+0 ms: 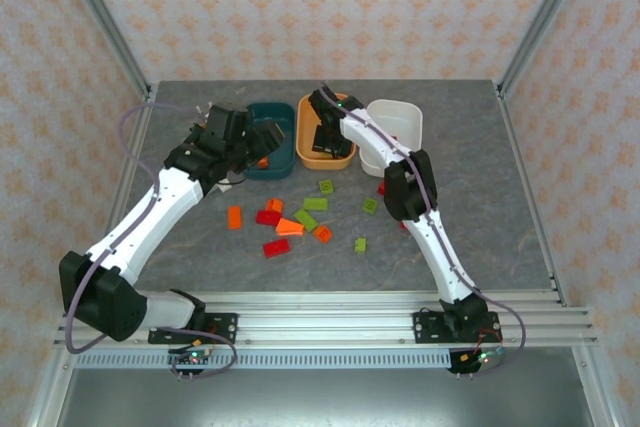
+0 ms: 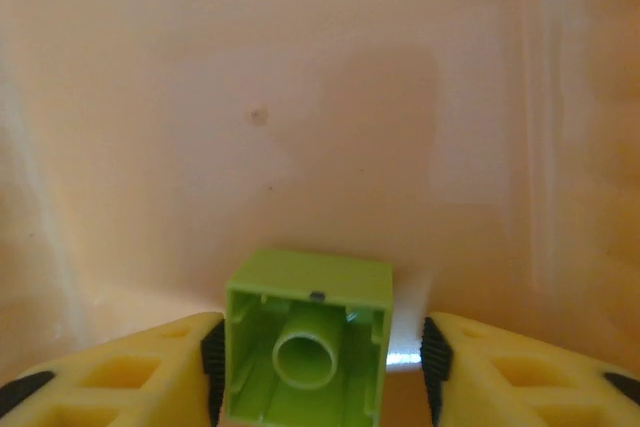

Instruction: Sort the legos into containers by color

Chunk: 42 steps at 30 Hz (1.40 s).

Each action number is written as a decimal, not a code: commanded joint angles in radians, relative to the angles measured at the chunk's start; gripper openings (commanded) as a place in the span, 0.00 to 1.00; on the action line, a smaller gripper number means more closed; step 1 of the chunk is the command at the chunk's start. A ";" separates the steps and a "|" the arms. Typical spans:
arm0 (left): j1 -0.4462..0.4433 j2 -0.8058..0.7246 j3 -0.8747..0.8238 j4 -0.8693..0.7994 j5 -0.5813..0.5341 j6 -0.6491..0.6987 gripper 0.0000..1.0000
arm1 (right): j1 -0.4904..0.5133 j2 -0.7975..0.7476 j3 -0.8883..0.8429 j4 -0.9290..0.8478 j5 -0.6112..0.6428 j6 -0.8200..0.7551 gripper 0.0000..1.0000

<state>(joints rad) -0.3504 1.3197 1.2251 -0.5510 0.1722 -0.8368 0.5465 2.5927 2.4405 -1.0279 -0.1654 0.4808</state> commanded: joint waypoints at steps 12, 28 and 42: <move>0.010 -0.175 -0.098 -0.368 -0.198 0.050 0.80 | 0.068 -0.521 -0.339 0.265 -0.052 -0.163 0.57; 0.183 0.187 -0.265 -0.256 -0.064 0.361 0.76 | 0.236 -1.269 -1.548 1.040 -0.205 -0.117 0.64; 0.203 0.376 -0.220 -0.184 -0.046 0.476 0.63 | 0.236 -1.275 -1.568 1.033 -0.253 -0.088 0.64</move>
<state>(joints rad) -0.1543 1.6867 0.9771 -0.7567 0.1238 -0.4026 0.7803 1.3266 0.8780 -0.0212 -0.4061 0.3782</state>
